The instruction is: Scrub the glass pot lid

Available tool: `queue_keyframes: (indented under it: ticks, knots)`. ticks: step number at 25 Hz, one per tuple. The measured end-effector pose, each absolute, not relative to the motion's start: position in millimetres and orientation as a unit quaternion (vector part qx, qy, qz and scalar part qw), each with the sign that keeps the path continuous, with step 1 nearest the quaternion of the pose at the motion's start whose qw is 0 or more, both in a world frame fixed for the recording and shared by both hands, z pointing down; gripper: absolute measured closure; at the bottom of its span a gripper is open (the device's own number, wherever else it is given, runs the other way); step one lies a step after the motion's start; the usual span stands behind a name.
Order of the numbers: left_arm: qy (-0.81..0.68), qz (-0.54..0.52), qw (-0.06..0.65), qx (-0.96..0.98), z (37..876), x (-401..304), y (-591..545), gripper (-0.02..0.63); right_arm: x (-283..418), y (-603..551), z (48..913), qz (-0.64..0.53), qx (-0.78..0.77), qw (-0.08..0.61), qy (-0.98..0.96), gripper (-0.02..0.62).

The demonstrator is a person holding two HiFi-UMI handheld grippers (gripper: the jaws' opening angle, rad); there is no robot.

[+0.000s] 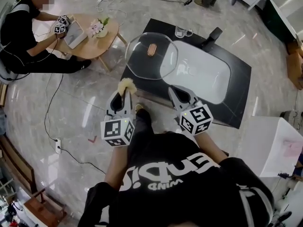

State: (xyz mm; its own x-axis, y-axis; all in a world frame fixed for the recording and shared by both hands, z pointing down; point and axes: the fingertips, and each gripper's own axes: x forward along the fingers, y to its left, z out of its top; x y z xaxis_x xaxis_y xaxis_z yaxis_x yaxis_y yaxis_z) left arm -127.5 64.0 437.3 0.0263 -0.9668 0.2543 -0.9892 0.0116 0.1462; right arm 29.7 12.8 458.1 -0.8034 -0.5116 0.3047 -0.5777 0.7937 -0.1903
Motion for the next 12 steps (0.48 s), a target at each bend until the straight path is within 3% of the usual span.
queue_keyframes:
  ticks: [12]
  knots:
    - [-0.643, 0.049, 0.144, 0.75, 436.6, -178.4, -20.7, 0.551, -23.3, -50.8, 448.5, 0.143, 0.347, 0.104, -0.921, 0.581]
